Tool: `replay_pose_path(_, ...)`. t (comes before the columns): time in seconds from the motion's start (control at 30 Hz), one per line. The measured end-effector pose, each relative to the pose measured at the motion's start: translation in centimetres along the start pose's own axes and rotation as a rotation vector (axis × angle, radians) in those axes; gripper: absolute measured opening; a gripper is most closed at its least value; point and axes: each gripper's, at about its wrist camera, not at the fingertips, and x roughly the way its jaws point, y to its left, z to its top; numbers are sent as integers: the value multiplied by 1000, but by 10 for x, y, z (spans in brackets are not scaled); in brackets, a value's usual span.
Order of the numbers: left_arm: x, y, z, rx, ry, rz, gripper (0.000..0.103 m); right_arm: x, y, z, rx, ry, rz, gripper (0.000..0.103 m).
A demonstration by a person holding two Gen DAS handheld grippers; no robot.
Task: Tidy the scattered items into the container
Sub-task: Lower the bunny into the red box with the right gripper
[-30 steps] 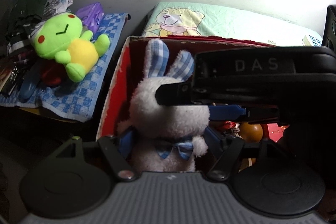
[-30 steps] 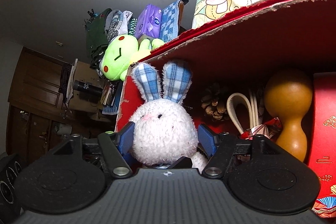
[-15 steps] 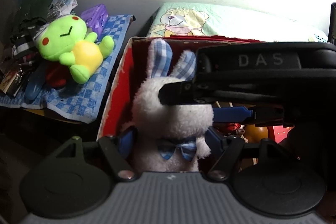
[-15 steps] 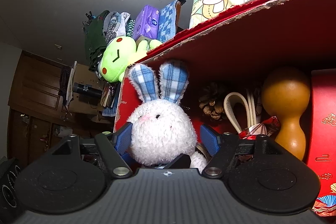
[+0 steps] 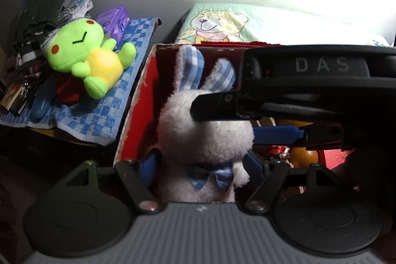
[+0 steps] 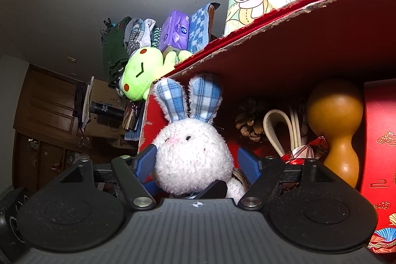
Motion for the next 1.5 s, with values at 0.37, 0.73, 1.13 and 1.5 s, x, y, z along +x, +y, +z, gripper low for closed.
replay_pose_path(0.37, 0, -4, -6, 43, -29, 40, 80, -9, -4, -2, 22, -51, 31, 67)
replay_pose_path(0.73, 2, -8, -10, 71, -42, 69, 84, -5, 2, -3, -17, -34, 15, 58)
replay_pose_path(1.13, 6, -16, -12, 110, -39, 104, 88, 2, 7, -2, -56, 13, 17, 59)
replay_pose_path(1.5, 6, -15, -11, 104, -24, 106, 90, -1, 6, -4, -53, 6, 45, 62)
